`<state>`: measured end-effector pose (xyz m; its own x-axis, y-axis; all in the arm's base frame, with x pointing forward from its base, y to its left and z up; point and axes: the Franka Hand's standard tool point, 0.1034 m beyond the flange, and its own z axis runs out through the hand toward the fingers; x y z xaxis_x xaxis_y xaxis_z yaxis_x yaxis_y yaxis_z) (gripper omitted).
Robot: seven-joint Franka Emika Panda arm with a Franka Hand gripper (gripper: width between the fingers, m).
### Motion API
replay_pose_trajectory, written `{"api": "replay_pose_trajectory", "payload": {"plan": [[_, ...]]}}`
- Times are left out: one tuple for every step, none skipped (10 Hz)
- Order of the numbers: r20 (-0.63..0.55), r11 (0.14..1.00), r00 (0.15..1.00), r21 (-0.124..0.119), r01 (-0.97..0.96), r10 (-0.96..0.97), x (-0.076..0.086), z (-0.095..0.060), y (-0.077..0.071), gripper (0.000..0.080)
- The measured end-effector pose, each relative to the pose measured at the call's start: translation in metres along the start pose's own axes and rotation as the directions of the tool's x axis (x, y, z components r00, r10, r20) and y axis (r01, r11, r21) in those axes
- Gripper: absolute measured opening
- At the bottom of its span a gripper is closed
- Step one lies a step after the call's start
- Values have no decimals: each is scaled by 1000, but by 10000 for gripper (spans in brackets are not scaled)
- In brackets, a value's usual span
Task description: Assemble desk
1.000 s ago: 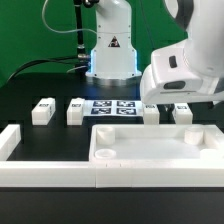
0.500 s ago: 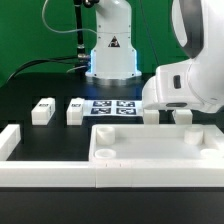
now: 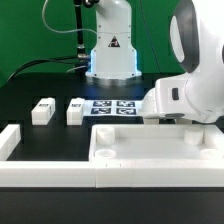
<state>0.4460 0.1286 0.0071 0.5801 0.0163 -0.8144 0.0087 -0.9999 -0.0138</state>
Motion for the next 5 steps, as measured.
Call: {"api": "replay_pose_trajectory", "payload": {"plan": [[-2, 1000, 1000, 0, 1, -1, 0, -1, 0, 610], [-1, 1000, 1000, 0, 1, -1, 0, -1, 0, 610], [-1, 1000, 1000, 0, 1, -1, 0, -1, 0, 472], [-1, 1000, 1000, 0, 2, -2, 0, -1, 0, 336], [-1, 1000, 1000, 0, 2, -2, 0, -1, 0, 336]]}}
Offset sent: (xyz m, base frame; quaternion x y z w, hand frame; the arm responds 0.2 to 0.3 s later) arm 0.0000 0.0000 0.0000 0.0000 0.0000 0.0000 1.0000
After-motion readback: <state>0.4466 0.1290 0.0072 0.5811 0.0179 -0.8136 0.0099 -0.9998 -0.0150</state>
